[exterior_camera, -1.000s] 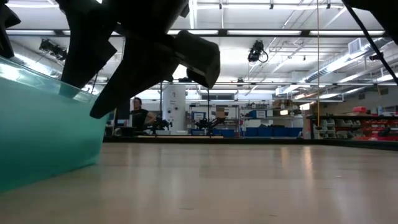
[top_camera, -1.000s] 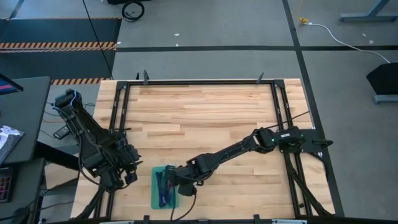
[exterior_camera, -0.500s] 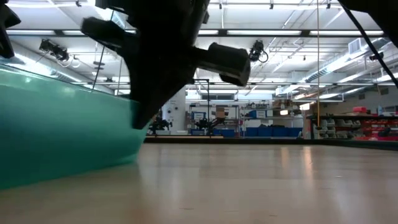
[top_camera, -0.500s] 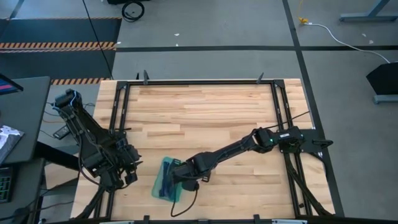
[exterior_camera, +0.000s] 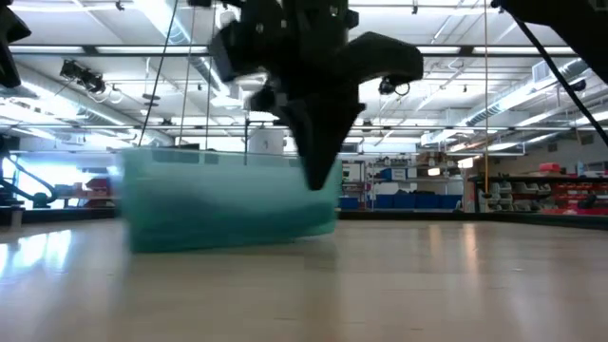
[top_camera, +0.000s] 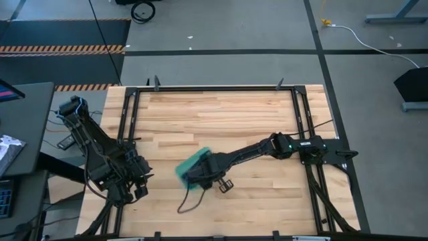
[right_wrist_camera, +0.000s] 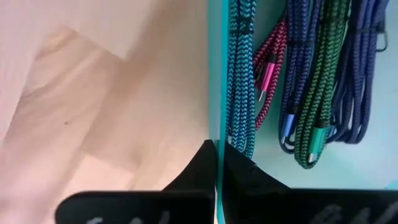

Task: Pick and place USB-C Cables
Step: Move the green bin to the center of the table

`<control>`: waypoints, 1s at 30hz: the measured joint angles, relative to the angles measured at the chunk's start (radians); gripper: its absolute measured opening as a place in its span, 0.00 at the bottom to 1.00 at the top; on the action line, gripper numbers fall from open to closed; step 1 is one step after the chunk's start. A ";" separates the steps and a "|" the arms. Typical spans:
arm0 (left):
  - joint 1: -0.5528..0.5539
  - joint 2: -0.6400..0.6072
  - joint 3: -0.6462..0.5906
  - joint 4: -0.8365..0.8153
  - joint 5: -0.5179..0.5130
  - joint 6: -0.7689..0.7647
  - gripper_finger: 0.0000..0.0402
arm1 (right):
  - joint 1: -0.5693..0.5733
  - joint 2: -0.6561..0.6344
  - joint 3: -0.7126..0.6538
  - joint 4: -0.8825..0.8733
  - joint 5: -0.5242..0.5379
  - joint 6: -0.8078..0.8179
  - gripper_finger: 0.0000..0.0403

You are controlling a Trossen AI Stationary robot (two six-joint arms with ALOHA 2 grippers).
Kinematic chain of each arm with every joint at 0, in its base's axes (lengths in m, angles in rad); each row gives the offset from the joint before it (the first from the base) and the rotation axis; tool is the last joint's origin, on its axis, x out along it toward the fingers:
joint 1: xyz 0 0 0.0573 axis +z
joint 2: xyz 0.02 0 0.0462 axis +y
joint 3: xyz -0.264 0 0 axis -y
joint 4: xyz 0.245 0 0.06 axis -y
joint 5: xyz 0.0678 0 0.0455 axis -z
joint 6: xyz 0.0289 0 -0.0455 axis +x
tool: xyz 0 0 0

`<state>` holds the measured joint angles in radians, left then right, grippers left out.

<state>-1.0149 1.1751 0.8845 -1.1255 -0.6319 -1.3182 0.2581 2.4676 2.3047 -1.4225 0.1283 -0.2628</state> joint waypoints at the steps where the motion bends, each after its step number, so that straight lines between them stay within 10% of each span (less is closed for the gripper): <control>1: 0.000 0.000 0.000 0.000 0.000 0.000 0.30 | -0.011 0.000 0.000 -0.028 -0.015 0.067 0.01; 14: 0.000 0.000 0.000 0.016 -0.003 -0.006 0.29 | -0.119 0.000 0.000 -0.088 -0.150 0.428 0.01; 30: 0.000 0.000 0.000 0.015 -0.003 -0.006 0.29 | -0.161 -0.009 -0.090 -0.142 -0.145 0.436 0.01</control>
<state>-1.0149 1.1751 0.8848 -1.1103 -0.6353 -1.3239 0.0967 2.4588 2.2148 -1.5646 -0.0167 0.1733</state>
